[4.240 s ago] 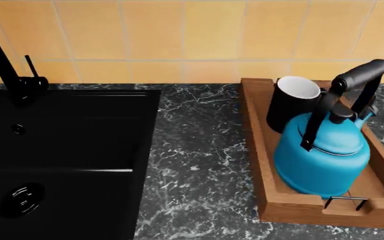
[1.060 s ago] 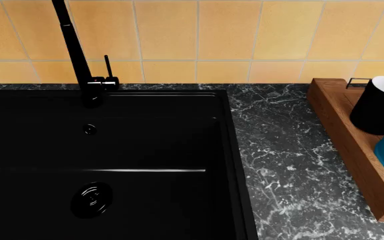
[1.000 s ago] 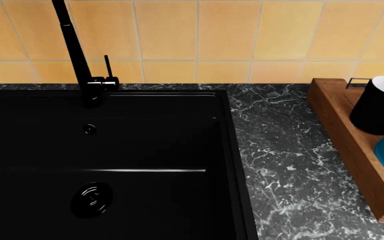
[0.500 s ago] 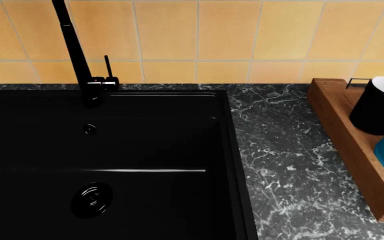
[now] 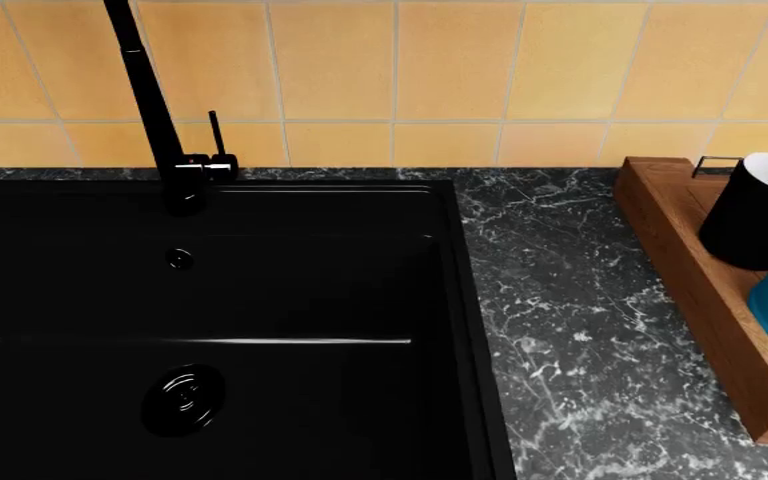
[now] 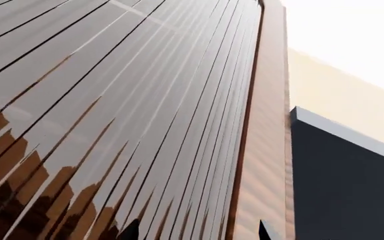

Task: Pick the kettle from the counter and place it on the tray. Then pick the mug from the cabinet and place it on the tray. Then close the cabinet doors.

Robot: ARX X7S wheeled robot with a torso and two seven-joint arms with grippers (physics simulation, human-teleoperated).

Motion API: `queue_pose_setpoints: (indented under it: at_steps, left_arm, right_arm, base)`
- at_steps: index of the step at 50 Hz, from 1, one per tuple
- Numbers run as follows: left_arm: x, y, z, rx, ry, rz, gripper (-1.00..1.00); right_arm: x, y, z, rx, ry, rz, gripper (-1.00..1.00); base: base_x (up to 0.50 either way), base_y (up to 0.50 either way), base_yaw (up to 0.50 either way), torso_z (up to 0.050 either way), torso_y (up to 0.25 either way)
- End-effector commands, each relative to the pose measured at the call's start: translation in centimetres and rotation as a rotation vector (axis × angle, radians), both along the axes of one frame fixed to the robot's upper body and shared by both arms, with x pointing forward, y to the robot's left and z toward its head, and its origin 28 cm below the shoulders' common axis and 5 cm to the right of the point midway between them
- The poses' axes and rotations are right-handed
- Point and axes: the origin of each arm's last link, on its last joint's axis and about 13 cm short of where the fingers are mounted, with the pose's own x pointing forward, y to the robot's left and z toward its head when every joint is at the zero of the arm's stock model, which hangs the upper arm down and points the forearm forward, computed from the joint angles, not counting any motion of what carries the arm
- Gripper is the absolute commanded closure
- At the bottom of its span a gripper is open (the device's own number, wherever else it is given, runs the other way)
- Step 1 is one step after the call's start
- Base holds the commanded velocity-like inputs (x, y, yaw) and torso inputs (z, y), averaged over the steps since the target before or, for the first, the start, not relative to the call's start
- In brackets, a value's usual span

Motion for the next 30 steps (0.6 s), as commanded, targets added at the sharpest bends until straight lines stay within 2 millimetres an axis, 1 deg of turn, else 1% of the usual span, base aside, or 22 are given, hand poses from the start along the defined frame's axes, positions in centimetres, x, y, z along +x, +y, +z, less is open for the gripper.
queue_pose_setpoints:
  at_steps: [1, 12, 21, 30]
  left_arm:
    - [0.0, 0.1, -0.2, -0.003, 0.003, 0.003, -1.00]
    - [0.1, 0.3, -0.5, -0.008, 0.009, 0.006, -1.00]
    - [0.2, 0.3, -0.6, -0.013, 0.011, 0.008, -1.00]
    - [0.2, 0.4, -0.8, -0.017, 0.014, 0.009, -1.00]
  right_arm:
    - [9.5, 1.8, -7.4, -0.175, 0.606, 0.052, -1.00]
    - [10.7, 2.5, -9.3, -0.278, 0.628, -0.046, -1.00]
    - [11.4, 2.7, -10.1, -0.334, 0.635, -0.109, -1.00]
    - [12.3, 2.8, -11.0, -0.420, 0.620, -0.239, -1.00]
  base:
    - [0.00, 0.00, 0.00, 0.000, 0.000]
    - [0.00, 0.00, 0.00, 0.000, 0.000]
    - [0.00, 0.00, 0.00, 0.000, 0.000]
    - [0.00, 0.00, 0.00, 0.000, 0.000]
